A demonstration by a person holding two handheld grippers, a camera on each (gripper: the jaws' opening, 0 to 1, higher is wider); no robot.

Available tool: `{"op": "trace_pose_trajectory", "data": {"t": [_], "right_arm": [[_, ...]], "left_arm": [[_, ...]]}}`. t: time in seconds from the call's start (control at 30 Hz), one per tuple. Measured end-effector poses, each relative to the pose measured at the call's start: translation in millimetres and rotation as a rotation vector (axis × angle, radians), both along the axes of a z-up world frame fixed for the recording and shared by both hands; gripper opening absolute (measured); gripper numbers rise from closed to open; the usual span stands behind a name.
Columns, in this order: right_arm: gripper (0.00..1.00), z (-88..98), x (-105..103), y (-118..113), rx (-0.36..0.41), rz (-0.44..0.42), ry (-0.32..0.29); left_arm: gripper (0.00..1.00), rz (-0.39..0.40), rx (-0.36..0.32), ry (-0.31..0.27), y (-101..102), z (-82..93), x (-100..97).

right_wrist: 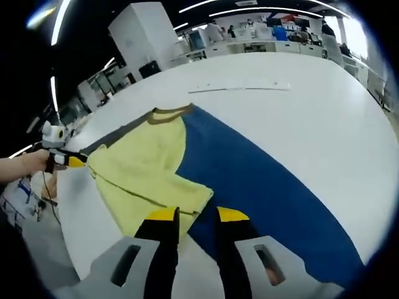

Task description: Fold the garment on the visible template until the final outline fits inside the template.

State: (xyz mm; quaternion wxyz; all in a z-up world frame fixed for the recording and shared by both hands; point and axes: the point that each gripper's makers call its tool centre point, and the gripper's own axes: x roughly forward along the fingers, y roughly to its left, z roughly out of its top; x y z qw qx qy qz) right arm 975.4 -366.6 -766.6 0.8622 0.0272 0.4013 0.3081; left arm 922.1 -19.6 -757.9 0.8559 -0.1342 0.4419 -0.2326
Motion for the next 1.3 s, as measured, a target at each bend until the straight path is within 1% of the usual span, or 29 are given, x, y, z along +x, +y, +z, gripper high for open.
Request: {"op": "trace_pose_trajectory", "data": {"t": [0.17,0.37,0.57,0.63,0.8,0.9,1.3], "right_arm": [[0.19,-1.5,1.3,2.5,-0.001,0.001,0.0],[0.15,-4.7,4.0,5.0,-0.002,0.005,-0.001],[0.08,-5.5,5.5,6.6,-0.021,0.011,-0.015],[0.07,-6.0,6.3,5.8,-0.028,0.01,-0.017],[0.04,-5.6,7.7,6.1,-0.043,0.017,-0.027],[0.04,-5.2,8.7,6.4,-0.056,0.025,-0.038],[0.03,1.6,7.3,6.0,-0.079,0.052,-0.069]], "left_arm": [[0.26,0.008,0.004,-0.009,2.7,0.9,4.8],[0.21,0.005,0.01,-0.003,1.9,-1.7,6.8],[0.14,0.006,0.024,0.007,4.1,-6.8,8.5],[0.11,0.008,0.031,0.007,5.4,-6.9,9.2],[0.09,0.008,0.035,0.007,6.2,-6.5,11.4],[0.03,0.013,0.05,0.007,8.7,-7.4,12.7],[0.0,0.028,0.048,-0.001,9.6,-2.9,14.8]]}}
